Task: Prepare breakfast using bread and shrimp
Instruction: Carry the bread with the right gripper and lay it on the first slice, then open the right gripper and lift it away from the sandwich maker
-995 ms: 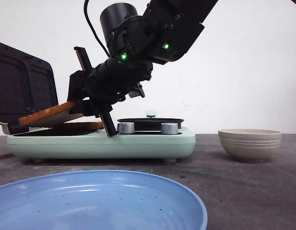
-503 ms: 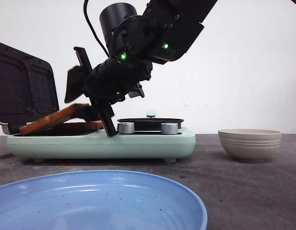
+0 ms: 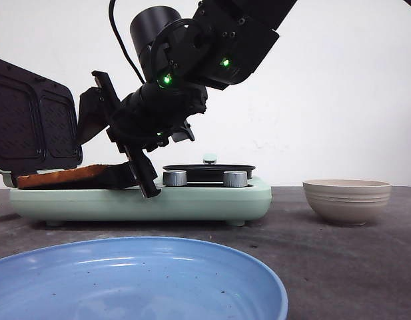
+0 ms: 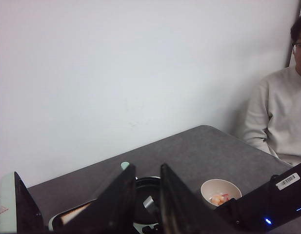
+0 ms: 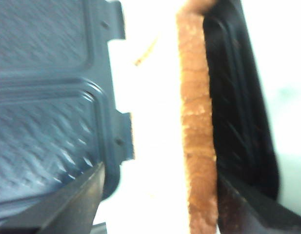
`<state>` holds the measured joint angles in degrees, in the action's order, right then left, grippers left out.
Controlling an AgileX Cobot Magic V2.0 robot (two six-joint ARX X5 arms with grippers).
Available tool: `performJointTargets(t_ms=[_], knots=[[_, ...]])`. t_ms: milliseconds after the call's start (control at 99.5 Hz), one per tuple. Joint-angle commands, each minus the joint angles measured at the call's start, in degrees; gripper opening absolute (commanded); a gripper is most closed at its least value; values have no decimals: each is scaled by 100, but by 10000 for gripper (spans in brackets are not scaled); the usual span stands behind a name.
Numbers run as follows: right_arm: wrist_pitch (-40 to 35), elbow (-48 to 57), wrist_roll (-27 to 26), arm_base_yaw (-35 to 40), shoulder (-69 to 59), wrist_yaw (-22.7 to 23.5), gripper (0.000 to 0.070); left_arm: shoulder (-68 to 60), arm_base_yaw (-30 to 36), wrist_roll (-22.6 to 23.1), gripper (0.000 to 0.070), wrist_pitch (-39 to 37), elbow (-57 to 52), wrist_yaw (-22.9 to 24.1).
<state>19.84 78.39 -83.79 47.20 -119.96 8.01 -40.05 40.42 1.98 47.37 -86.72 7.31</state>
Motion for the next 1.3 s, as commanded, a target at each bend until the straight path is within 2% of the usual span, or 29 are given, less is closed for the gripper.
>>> performJointTargets(t_ms=[0, 131, 221, 432, 724, 824, 985, 1016, 1076, 1186, 1247, 1287], knots=[[15, 122, 186, 59, -129, 15, 411, -17, 52, 35, 15, -66, -87, -4], [-26, 129, 245, 52, -109, 9, 411, -2, 52, 35, 15, -66, -87, -7], [-219, 238, 514, 20, -107, 85, 411, 2, 52, 35, 15, -66, -87, -7], [-1572, 898, 1537, 7, -107, 68, 411, 2, 52, 33, 15, -66, -87, -7], [-3436, 2317, 3504, 9, -107, -739, 411, 2, 52, 33, 15, -66, -87, -7], [-3626, 2507, 3838, 26, -107, -833, 411, 2, 52, 35, 15, -66, -87, -7], [-3646, 2522, 4022, 28, -44, -999, 406, 2, 52, 42, 15, -66, -87, -4], [-3668, 2522, 4111, 17, 7, -1019, 384, 2, 52, 44, 15, -63, -87, -2], [-3748, 2522, 4402, 0, 136, -1224, 284, 2, 52, 68, 15, -57, -87, 2], [-4041, 2522, 5209, 4, 511, -2037, 74, 2, 52, 157, 15, -46, -87, 37], [-4232, 2522, 5495, 2, 719, -2306, 6, 2, 52, 212, 15, -37, -87, 50], [-4374, 2522, 5593, 2, 850, -2483, 5, 2, 52, 236, 15, -26, -87, 83]])
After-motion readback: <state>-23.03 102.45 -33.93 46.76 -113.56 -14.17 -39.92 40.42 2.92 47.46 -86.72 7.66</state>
